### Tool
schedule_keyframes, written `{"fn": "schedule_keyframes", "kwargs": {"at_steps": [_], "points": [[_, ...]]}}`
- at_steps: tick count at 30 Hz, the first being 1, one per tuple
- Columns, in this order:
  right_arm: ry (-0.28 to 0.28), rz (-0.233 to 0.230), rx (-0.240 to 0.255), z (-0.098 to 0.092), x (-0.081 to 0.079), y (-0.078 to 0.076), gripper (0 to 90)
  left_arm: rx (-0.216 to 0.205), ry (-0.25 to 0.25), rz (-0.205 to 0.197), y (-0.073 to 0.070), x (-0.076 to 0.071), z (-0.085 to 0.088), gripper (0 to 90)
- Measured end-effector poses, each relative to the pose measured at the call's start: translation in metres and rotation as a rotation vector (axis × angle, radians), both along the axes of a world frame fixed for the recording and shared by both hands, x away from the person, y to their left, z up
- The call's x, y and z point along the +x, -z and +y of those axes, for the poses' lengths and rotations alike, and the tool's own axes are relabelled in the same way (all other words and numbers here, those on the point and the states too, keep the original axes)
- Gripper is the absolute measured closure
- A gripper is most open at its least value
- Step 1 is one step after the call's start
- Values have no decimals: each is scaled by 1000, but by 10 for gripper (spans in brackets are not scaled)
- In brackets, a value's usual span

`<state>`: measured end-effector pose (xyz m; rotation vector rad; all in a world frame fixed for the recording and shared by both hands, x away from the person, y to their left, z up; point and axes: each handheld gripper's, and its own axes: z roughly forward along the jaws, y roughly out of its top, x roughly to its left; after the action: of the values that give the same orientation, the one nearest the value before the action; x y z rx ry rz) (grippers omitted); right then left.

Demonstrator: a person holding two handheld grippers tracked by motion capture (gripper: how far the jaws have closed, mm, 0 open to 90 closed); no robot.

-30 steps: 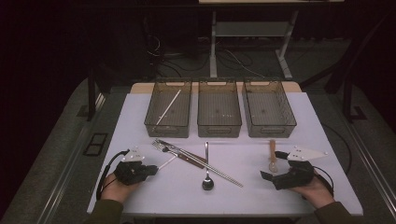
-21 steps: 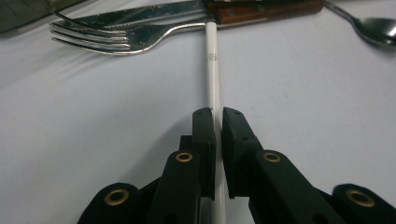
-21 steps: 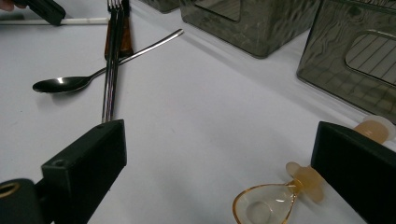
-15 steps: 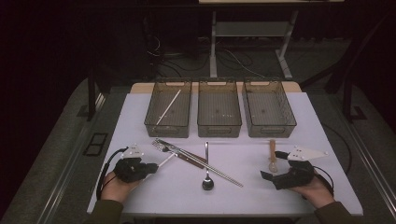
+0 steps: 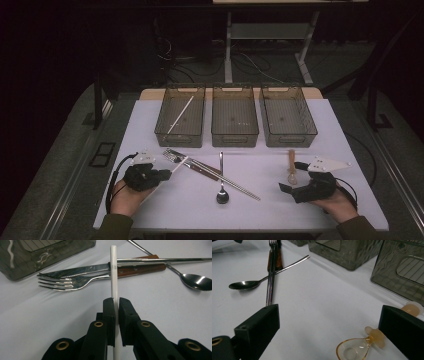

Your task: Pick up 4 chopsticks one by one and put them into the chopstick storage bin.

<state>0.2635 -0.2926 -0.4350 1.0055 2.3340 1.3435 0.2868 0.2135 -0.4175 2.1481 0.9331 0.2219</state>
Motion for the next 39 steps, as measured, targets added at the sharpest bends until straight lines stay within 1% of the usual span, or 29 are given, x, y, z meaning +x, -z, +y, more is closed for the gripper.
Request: {"fn": "schedule_keyframes", "kwargs": {"at_steps": [2,9,12,16,19,28,32,39], "points": [[0,0,0,0,0,0,32,-6,-1,-10,-2,0,0,839],[-1,0,-2,0,0,0,32,-50,-3,-46,-15,1,-1,839],[0,2,0,0,0,0,32,-77,-7,-58,-20,2,-2,839],[0,2,-2,0,1,1,32,-89,-3,-75,-25,5,-3,839],[0,2,-2,0,1,1,32,-106,-3,-88,-31,6,-4,839],[1,3,-2,0,1,1,32,-164,-7,-162,-55,5,-2,839],[1,2,-3,0,1,1,32,-182,0,-187,-64,5,-5,838],[2,2,-3,0,1,1,32,-196,23,-218,-75,7,-14,838]]}}
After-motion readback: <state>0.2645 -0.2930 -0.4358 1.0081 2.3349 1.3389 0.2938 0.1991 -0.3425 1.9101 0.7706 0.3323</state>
